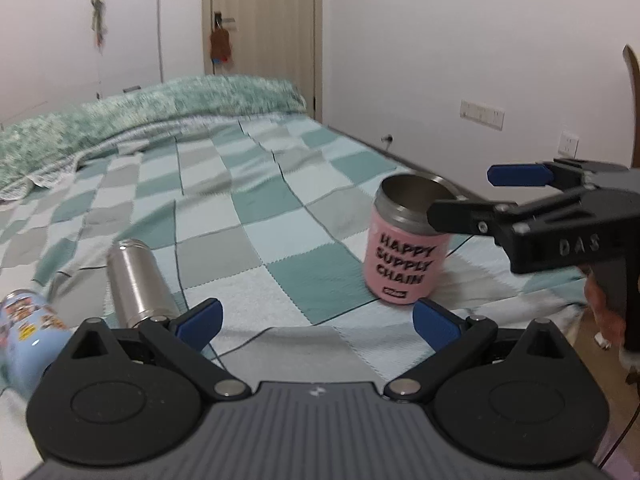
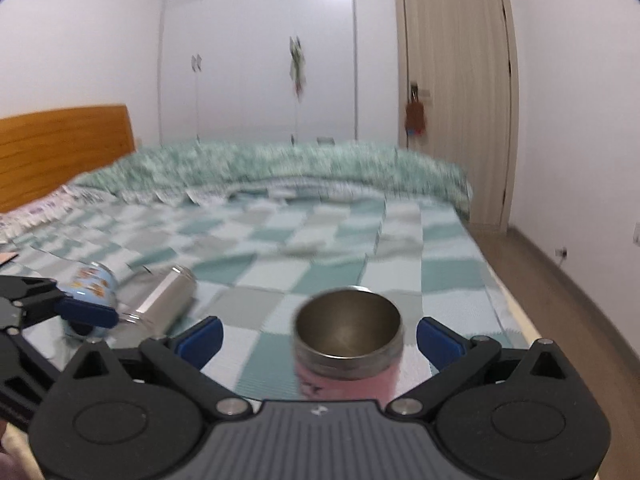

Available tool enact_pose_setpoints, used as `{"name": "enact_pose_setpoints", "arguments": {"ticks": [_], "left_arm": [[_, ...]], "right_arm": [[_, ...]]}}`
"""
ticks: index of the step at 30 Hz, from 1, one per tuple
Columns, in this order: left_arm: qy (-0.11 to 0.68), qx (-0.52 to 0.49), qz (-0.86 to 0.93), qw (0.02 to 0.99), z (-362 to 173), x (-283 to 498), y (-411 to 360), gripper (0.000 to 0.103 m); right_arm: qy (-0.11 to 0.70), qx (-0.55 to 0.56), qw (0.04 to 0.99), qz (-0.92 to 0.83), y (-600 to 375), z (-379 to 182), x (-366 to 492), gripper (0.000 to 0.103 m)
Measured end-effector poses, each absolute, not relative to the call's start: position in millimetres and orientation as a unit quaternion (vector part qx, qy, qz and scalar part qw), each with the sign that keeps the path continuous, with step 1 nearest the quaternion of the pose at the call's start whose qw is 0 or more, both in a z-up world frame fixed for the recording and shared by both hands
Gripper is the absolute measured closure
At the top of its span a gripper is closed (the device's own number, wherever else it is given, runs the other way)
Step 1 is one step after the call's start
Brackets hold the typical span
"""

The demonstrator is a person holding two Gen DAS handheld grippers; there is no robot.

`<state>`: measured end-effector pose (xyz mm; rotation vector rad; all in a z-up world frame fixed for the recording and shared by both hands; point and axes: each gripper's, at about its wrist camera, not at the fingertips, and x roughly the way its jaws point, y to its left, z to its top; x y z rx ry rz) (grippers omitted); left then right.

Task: Flip cup upright
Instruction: 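Lower the upright pink cup onto the blanket and open the right tool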

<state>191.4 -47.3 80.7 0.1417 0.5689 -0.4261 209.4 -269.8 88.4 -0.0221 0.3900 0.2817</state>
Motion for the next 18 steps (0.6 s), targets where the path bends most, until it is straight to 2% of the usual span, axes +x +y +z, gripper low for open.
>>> {"name": "enact_pose_setpoints", "arguments": {"ticks": [9,18], "left_arm": [[0.205,0.047,-0.155,0.965,96.3,99.0,-33.3,0.000],[0.156,0.011,-0.092,0.983,70.7,36.2,-18.3,0.000]], "right_arm": [[0.094,-0.045,0.983,0.150,-251.2,108.3,102.2,0.000],[0.068,-0.028,0.985,0.155,-247.4,81.5,28.5,0.000]]}}
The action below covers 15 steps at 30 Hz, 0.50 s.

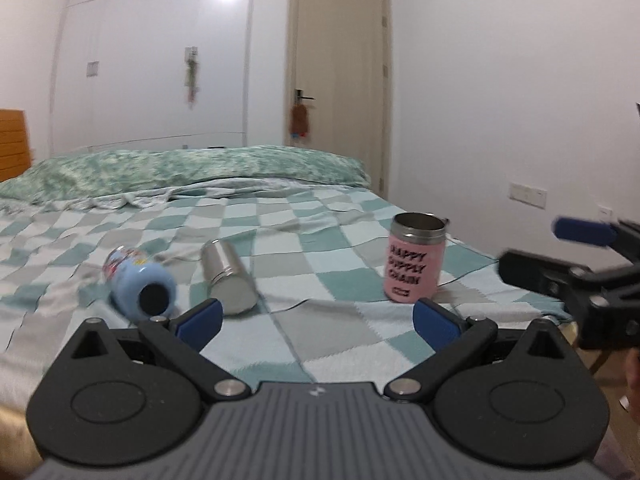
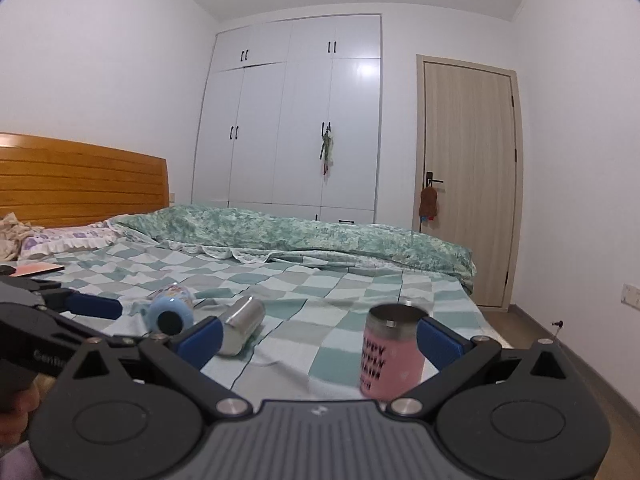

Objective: Flip cup upright

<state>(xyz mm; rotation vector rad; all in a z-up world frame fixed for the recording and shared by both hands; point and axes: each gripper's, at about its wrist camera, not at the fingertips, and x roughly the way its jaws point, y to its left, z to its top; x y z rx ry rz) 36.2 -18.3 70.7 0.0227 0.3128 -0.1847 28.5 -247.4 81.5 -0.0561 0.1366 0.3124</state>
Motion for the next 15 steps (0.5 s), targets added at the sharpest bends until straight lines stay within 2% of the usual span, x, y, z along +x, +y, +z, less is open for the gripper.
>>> {"name": "enact_pose_setpoints", "arguments": {"ticks": [15], "left_arm": [[0.094,0.028,-0.013,0.995,10.9,15.4,-11.4,0.000]], "right_arm": [[0.051,-0.035,0.991,0.122,-250.8,8.9,13.7,0.000]]}}
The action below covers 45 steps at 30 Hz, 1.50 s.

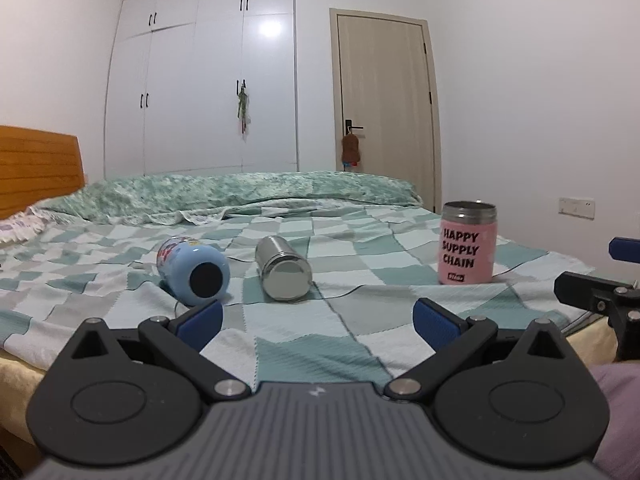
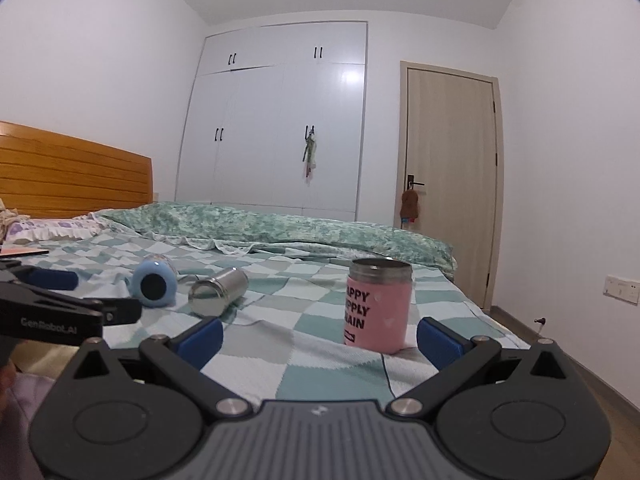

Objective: Flip cup upright

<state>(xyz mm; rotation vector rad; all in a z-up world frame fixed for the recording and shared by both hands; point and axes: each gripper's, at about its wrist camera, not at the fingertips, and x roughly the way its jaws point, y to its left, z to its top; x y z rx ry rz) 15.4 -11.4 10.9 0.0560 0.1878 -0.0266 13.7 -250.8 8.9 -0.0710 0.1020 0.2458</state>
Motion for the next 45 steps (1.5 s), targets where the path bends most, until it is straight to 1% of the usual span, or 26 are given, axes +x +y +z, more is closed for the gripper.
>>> {"name": "enact_pose_setpoints", "arguments": {"ticks": [9,45], "left_arm": [[0.089,0.014,-0.005,0.996,-1.4,12.2,-4.7,0.000],[0.073,0.018,-0.006,0.997,1.7,7.9,-7.0,0.000]], "right_arm": [[0.049,-0.033,0.992,0.115,-252.3,-0.1,14.6,0.000],[0.045,-0.031,0.992,0.115,-251.9,-1.6,12.8,0.000]]}}
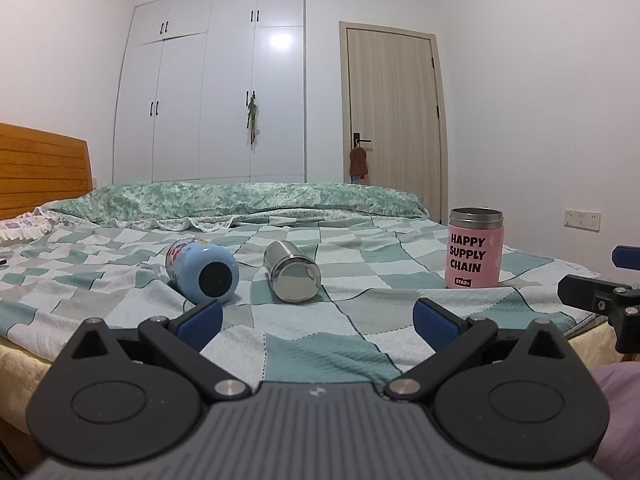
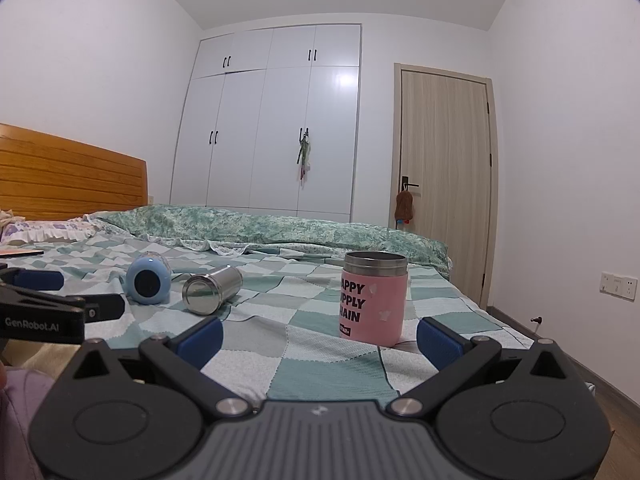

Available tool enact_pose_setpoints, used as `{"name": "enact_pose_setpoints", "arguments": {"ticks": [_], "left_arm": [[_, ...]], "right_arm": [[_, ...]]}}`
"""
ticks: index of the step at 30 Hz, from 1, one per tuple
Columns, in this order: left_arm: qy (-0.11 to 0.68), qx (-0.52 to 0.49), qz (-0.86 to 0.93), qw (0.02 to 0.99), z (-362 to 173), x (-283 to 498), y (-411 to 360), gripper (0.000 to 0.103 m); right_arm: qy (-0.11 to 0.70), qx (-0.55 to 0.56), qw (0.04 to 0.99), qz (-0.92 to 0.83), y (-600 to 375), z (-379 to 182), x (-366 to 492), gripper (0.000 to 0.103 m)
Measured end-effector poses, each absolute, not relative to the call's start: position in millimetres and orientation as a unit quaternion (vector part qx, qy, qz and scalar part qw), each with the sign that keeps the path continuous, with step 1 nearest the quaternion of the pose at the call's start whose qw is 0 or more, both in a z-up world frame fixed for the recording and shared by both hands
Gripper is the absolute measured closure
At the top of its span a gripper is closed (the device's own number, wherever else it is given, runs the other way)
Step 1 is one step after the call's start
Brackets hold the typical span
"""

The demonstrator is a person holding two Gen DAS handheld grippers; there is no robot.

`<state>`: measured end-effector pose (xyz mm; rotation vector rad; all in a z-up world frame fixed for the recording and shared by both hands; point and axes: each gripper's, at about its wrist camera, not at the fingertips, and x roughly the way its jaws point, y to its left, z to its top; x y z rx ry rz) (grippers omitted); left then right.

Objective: Flip cup upright

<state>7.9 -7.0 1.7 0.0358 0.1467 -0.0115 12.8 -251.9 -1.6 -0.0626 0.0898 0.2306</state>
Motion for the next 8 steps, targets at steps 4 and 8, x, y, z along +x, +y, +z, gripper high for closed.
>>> {"name": "enact_pose_setpoints", "arguments": {"ticks": [4,8], "left_arm": [[0.071,0.018,-0.014,0.997,1.4,7.0,-7.4,0.000],[0.073,0.017,-0.013,0.997,0.9,7.2,-6.9,0.000]], "right_arm": [[0.044,-0.031,0.992,0.115,-251.9,-1.6,12.9,0.000],[0.045,-0.031,0.992,0.115,-251.9,-1.6,12.8,0.000]]}}
